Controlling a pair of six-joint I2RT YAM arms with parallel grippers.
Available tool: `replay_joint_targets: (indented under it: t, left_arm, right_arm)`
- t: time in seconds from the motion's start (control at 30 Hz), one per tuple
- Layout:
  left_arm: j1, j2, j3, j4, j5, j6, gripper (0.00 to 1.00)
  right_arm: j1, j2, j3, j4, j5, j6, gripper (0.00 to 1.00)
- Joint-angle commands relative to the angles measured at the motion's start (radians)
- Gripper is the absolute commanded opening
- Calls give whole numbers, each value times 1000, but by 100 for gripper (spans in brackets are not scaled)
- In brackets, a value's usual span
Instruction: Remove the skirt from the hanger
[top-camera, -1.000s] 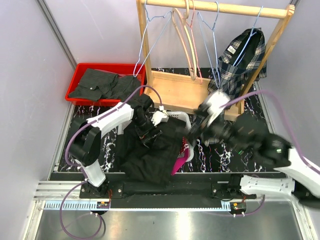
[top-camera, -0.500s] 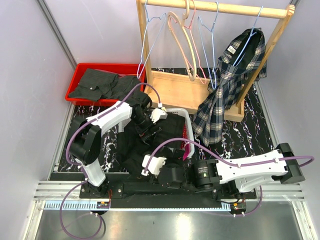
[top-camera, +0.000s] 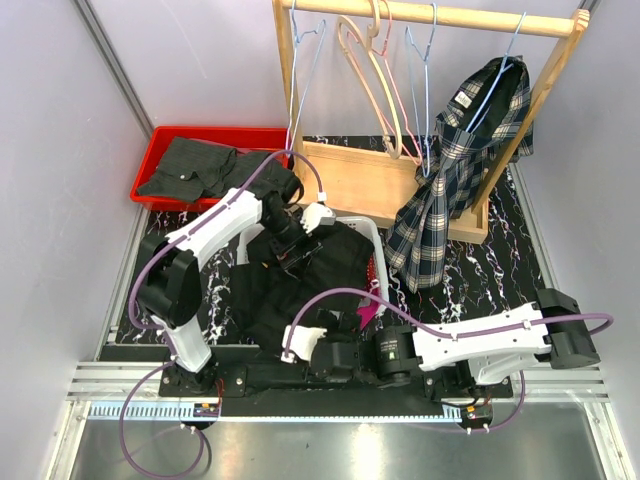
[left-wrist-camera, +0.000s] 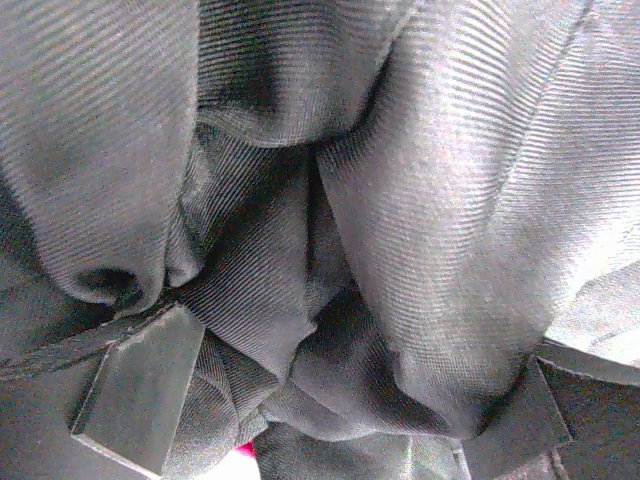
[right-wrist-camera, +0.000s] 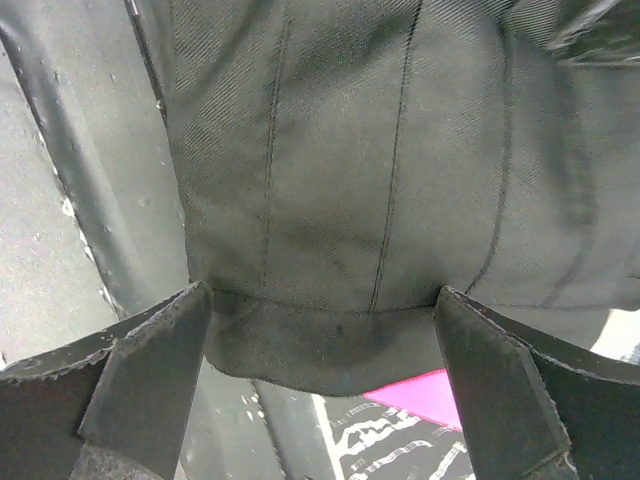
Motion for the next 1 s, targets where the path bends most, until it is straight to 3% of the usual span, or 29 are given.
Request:
replay_joint_targets:
  t: [0.0,0.1,0.17,0.2,0.3,0.43,0.6,0.7,0.97]
  left_arm:
    - [14,-65,76,1,33,-8,99]
    - [15,-97,75,-4,56,-19,99]
    - [15,-114,65,-6,59,-23,99]
    - [15,-120,61,-10,56,-23,99]
    - [18,-147,42,-12,64,-20,99]
    - [24,-156,19,-4,70,-20,99]
    - [29,-160,-13,20,70,-22,99]
    - [38,-173,-33,25,71,-22,99]
    - [69,-245,-27,-4,84,-8,99]
  right_arm:
    - [-84,-9,-35,128,-126,31,100]
    - [-166,-29,-75,183,-195,26,91]
    - [-199,-38,-96,203,-226,26,77]
    - [-223,-40,-103,223,-229,28,59]
    - [-236,-51,-98,230,-223,28,30]
    - [-237,-92,-6,187,-136,12,0]
    - [-236,-136,95,226,13,-88,0]
    - [-266,-127,91,346,102,-196,0]
    - [-527,-37,15,493,-17,-146,0]
